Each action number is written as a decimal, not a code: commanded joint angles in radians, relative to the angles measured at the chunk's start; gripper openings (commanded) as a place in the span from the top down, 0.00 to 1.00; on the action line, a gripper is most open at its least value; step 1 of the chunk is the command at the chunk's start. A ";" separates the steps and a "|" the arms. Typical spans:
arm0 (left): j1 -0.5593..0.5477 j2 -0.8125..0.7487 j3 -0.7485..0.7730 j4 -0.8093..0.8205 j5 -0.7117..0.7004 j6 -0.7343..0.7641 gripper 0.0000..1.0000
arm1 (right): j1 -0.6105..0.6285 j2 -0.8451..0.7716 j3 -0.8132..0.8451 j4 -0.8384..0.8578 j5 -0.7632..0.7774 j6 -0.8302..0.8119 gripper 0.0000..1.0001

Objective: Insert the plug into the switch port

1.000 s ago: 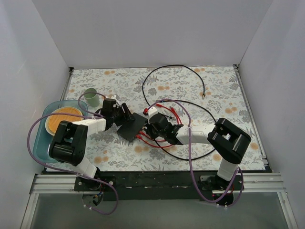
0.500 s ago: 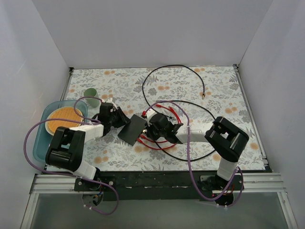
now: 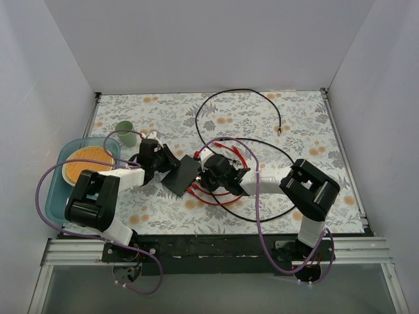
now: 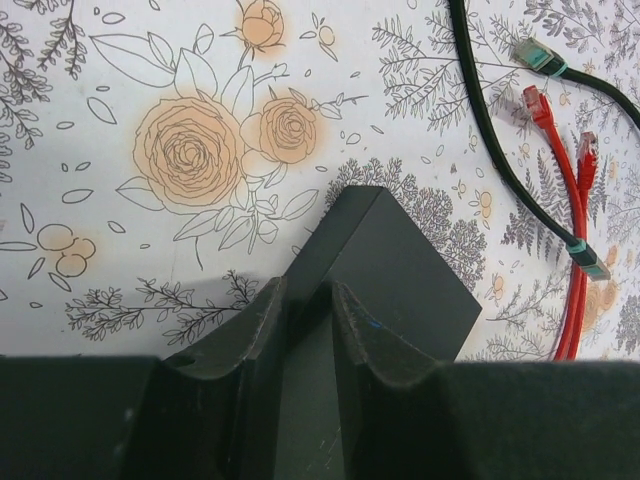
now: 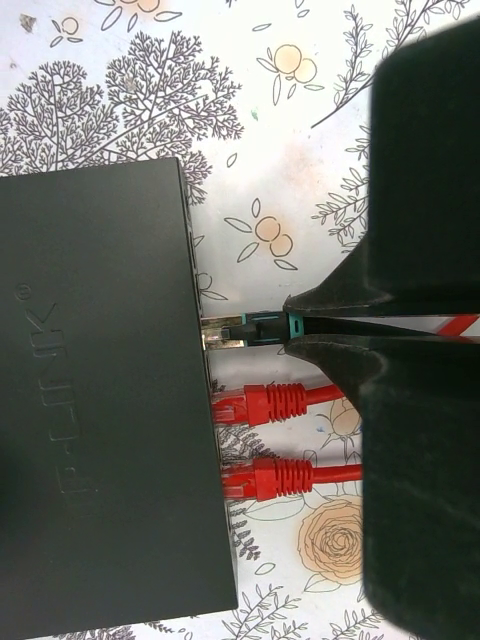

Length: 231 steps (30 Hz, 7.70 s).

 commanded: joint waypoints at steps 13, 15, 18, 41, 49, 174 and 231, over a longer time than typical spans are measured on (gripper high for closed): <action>-0.173 0.110 -0.074 -0.282 0.127 -0.010 0.87 | -0.017 0.055 0.148 0.306 -0.115 -0.011 0.99; -0.185 0.112 -0.072 -0.285 0.131 -0.016 0.88 | -0.017 0.065 0.156 0.309 -0.124 -0.017 0.99; -0.198 0.112 -0.072 -0.285 0.140 -0.023 0.88 | -0.018 0.067 0.156 0.320 -0.074 -0.001 0.99; -0.182 0.130 -0.040 -0.406 -0.080 -0.114 0.72 | -0.027 -0.045 -0.038 0.138 -0.028 0.008 0.79; -0.135 0.115 -0.007 -0.458 -0.180 -0.120 0.51 | -0.027 -0.136 -0.085 -0.055 0.075 0.035 0.46; -0.429 -0.055 0.296 -0.016 0.579 0.036 1.00 | -0.220 -0.817 -0.201 -0.227 -0.325 -0.080 0.31; -0.441 -0.391 0.173 -0.063 0.134 0.119 0.23 | -0.463 -0.832 -0.252 0.076 -0.246 0.442 0.99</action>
